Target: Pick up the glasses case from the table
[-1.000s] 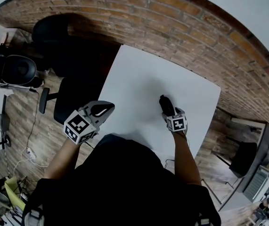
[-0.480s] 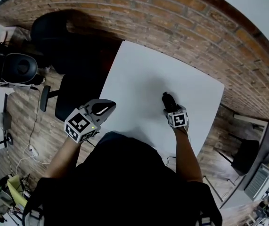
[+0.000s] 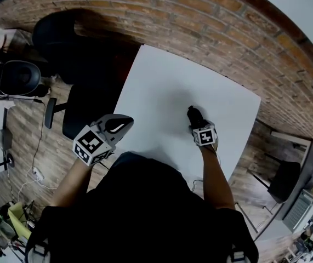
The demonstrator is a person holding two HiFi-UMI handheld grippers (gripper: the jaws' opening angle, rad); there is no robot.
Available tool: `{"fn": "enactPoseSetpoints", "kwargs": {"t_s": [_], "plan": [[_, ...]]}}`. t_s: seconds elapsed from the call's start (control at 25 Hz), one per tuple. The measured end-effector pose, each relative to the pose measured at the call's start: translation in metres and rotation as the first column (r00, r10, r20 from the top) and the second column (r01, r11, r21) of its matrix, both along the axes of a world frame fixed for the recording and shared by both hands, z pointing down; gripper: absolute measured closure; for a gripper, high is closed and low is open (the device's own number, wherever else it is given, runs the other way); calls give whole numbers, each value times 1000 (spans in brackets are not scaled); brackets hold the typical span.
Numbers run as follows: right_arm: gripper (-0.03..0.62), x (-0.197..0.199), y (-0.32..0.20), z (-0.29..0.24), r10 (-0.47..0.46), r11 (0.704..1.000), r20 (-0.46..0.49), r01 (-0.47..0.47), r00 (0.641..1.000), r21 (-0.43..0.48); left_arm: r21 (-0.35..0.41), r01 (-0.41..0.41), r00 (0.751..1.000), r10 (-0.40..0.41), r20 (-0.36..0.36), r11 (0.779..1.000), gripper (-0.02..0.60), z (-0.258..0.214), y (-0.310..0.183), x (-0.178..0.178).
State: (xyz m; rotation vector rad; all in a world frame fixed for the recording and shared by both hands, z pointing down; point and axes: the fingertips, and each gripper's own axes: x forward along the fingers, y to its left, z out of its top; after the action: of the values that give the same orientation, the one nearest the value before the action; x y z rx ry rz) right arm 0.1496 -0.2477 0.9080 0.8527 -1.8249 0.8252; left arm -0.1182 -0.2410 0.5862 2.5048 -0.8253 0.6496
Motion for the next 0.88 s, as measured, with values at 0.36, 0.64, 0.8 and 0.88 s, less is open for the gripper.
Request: {"fn": "enactPoseSetpoints", "kwargs": {"t_s": [0.36,0.64,0.8,0.88], "plan": [[246,-2,9,8,-15,999,-20,15,1000,-36,-8,-1,1000,1,-4,1000,569,2,1,3],[246,3,8,10,-22,999,-50,20,999,-28,-15,-4,1000,4,17,1000,569,5,3,5],[246,3,9,10,-29,999,-57,28,998,-22,-9,0,1000,0,4,1000,569,3,4,6],[246,3,9,11,-32,999,-60,31,998,-21,-7,0,1000,0,7,1000,569,3,4,6]]}}
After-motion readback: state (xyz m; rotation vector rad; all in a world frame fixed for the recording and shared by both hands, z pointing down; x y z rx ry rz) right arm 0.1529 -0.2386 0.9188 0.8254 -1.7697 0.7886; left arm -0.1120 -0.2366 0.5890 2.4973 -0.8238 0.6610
